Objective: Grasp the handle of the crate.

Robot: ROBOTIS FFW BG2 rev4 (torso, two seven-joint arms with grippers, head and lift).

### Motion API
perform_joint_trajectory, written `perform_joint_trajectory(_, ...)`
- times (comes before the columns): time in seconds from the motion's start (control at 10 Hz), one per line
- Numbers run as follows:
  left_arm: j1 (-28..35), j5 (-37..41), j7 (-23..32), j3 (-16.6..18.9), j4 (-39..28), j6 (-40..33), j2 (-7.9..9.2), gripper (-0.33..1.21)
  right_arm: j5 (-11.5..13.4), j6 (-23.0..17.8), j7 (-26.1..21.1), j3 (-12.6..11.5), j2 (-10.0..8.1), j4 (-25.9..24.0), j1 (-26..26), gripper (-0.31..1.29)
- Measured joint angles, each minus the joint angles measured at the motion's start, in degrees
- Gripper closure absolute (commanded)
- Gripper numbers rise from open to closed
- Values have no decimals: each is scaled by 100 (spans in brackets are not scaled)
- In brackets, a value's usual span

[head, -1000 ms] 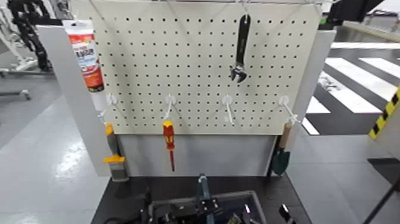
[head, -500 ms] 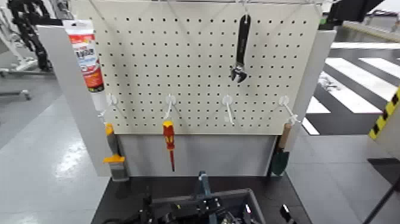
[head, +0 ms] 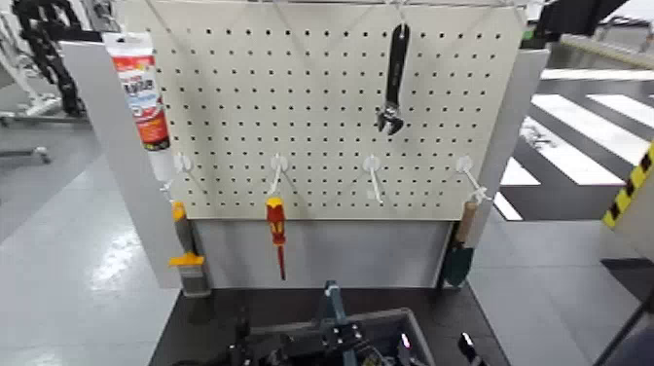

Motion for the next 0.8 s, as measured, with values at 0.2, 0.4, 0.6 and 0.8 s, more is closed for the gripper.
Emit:
perform_joint_trajectory(0.2,-14,24,-7,-34,21,0,9,118,22,16,-5,5,-1,-5,-3,15)
perform_joint_trajectory(0.4,-27,40,-12,-61,39,-6,13,118,30,38,-5,5,-8,-7,-9,15)
perform_joint_trajectory(0.6,-36,52,-12,-76,48,-9,14,118,74,83,-5,-1,-9,-28,-17,15)
perform_joint_trajectory(0.8,-38,61,-28,-93,60,-9,14,118,119,117,-5,-6,-9,-43,-18,15)
